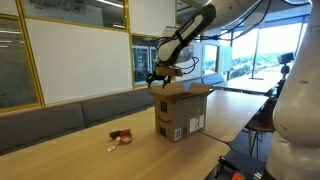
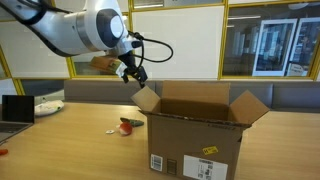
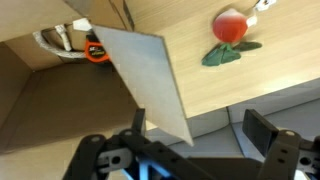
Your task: Put the objects on the left inside the box
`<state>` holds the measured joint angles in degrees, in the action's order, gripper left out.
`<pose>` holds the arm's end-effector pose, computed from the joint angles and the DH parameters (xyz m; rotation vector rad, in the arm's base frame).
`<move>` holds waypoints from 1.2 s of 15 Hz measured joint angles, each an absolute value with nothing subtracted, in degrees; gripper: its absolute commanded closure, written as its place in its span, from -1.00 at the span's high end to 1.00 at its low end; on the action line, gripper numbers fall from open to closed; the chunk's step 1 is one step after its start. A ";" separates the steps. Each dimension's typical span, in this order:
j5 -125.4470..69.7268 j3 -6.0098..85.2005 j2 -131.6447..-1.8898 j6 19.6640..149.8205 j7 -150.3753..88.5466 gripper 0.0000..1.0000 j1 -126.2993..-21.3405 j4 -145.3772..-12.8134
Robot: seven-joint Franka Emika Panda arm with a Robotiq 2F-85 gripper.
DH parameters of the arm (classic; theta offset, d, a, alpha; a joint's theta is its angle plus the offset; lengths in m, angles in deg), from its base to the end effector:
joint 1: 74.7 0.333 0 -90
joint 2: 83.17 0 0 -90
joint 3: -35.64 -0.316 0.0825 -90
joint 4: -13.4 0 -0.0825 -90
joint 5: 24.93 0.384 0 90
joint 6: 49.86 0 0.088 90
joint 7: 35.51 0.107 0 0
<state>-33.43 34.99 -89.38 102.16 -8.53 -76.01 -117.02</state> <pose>0.5394 -0.0020 0.4546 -2.9835 0.5557 -0.7660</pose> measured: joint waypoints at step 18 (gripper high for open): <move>-25.30 29.98 -67.98 100.61 -22.45 1.00 -69.61 -113.28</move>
<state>-25.30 29.98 -67.98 100.61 -22.45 -69.61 -113.28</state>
